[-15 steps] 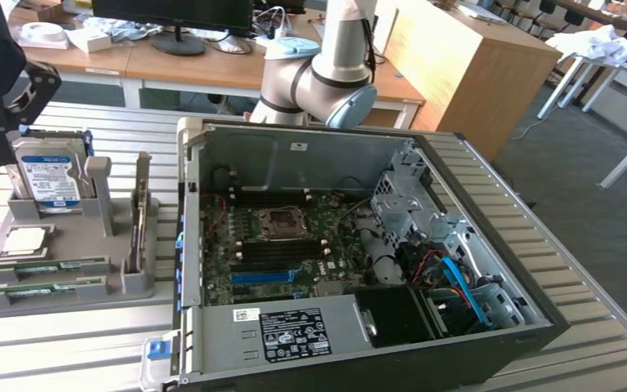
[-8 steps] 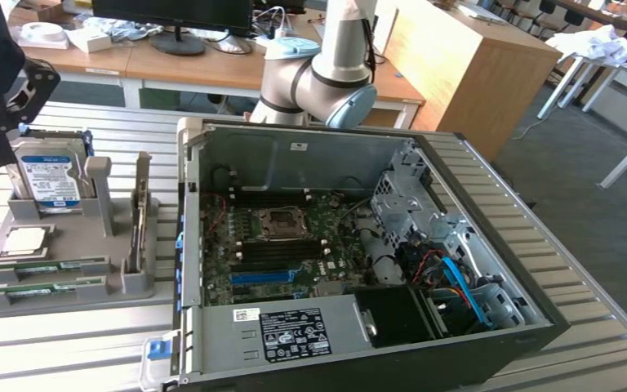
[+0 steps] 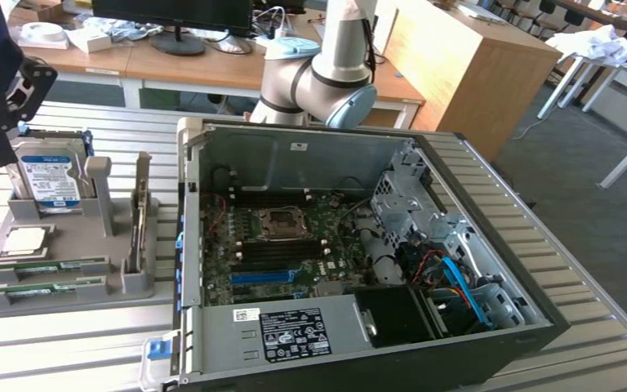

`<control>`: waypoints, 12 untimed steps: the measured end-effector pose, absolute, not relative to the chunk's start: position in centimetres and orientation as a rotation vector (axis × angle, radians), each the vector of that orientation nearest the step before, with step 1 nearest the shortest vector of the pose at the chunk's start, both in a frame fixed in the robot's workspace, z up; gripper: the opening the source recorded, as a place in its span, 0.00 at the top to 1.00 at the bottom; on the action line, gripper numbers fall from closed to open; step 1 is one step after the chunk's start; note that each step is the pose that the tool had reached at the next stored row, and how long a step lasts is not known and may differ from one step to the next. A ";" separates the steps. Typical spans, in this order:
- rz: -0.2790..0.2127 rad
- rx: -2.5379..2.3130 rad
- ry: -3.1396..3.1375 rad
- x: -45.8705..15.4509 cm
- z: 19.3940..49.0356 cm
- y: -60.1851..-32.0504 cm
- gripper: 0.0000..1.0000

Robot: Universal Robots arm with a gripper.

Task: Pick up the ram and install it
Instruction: 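Pick up the ram and move it above insertion slot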

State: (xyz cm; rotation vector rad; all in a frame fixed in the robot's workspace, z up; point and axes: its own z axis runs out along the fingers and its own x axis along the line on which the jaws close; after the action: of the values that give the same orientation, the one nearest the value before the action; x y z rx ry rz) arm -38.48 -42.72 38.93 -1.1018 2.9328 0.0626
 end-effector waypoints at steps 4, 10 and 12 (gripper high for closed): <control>0.063 -1.207 2.893 -38.5 38.9 -42.7 0.90; 0.063 -1.364 2.825 -38.5 38.9 -42.7 0.90; 0.063 -1.417 2.799 -38.5 38.9 -42.7 0.90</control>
State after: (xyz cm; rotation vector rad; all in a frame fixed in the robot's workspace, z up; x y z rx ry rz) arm -38.48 -42.72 38.88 -1.4169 2.7993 0.0630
